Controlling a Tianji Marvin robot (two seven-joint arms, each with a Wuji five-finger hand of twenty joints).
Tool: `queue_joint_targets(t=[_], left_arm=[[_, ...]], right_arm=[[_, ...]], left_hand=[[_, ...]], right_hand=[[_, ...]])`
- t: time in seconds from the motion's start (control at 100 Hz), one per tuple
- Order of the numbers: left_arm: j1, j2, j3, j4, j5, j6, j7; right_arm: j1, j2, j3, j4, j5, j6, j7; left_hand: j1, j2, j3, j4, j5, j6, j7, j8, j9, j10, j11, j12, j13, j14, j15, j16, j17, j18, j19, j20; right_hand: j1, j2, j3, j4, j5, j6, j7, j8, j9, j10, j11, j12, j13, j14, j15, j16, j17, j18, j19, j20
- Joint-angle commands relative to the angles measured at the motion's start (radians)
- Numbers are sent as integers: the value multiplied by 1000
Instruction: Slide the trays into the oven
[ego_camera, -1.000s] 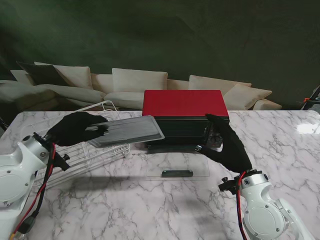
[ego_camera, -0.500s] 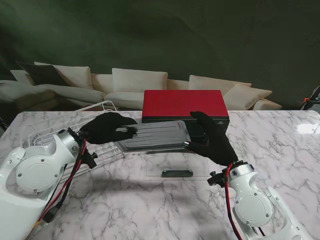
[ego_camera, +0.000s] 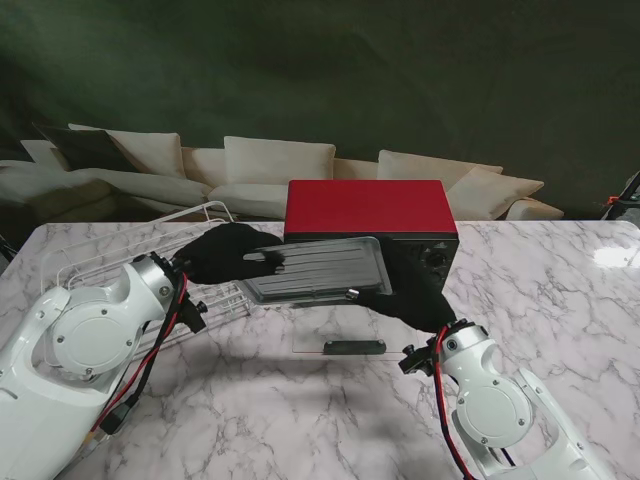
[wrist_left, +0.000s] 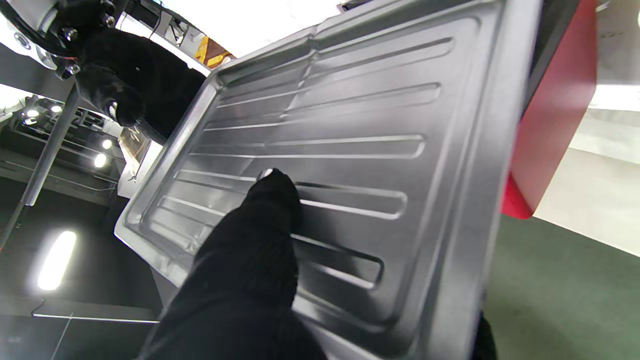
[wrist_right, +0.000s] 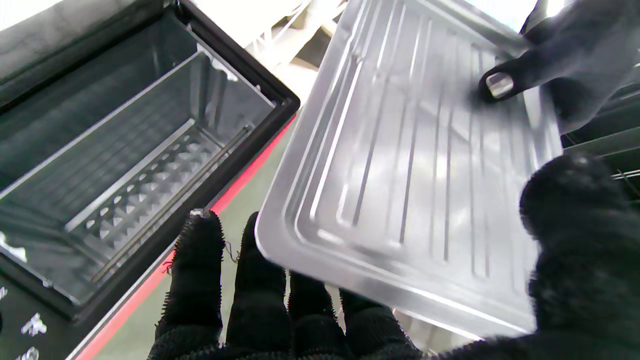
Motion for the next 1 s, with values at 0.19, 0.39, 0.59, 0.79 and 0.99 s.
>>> queue_joint_targets(t=[0.19, 0.39, 0.59, 0.79, 0.99], left_arm=[[-22, -6, 29, 11, -15, 14, -4], [-36, -5, 48, 18, -21, 24, -13], [-51, -6, 67, 31, -25, 38, -15], [-59, -6, 84, 37, -28, 47, -17], [-72, -7, 104, 43, -33, 53, -17]], right_arm=[[18, -1, -40, 21, 48, 7, 22], [25, -2, -56, 25, 80, 6, 29], [31, -6, -69, 32, 96, 4, 21], [35, -13, -82, 38, 106, 10, -2], [26, -23, -92, 39, 111, 18, -41]], left_hand=[[83, 60, 63, 16, 60, -65, 54, 35, 13, 4, 3, -4, 12, 24, 34, 3, 6, -49, 30, -15], [83, 61, 63, 16, 58, -65, 53, 35, 13, 1, 4, -2, 11, 22, 34, 2, 6, -48, 29, -15], [83, 61, 63, 17, 58, -64, 52, 35, 12, 4, 4, -3, 12, 24, 34, 3, 5, -48, 30, -15], [83, 61, 63, 17, 57, -64, 49, 34, 11, 4, 4, -5, 12, 25, 35, 3, 4, -46, 32, -13], [83, 64, 61, 17, 52, -64, 45, 31, 6, 4, 1, -8, 7, 25, 34, 2, 0, -47, 31, -14]], right_hand=[[87, -4, 187, -31, 85, 28, 59, 84, 50, 29, 112, 43, 109, 0, 145, 84, 112, -47, 124, 31], [166, 72, 235, -43, 137, 12, 126, 135, 123, 41, 186, 73, 183, 1, 233, 133, 180, -37, 182, 55], [317, 121, 245, -43, 230, -20, 218, 187, 259, 51, 268, 127, 315, 3, 368, 205, 314, -21, 250, 86], [499, 95, 196, -132, 321, -77, 488, 9, 513, 72, 331, 194, 556, 8, 513, 286, 563, 49, 367, 147], [527, 40, 346, -147, 483, -124, 550, 13, 765, 77, 369, 227, 788, 2, 631, 342, 762, 128, 485, 216]])
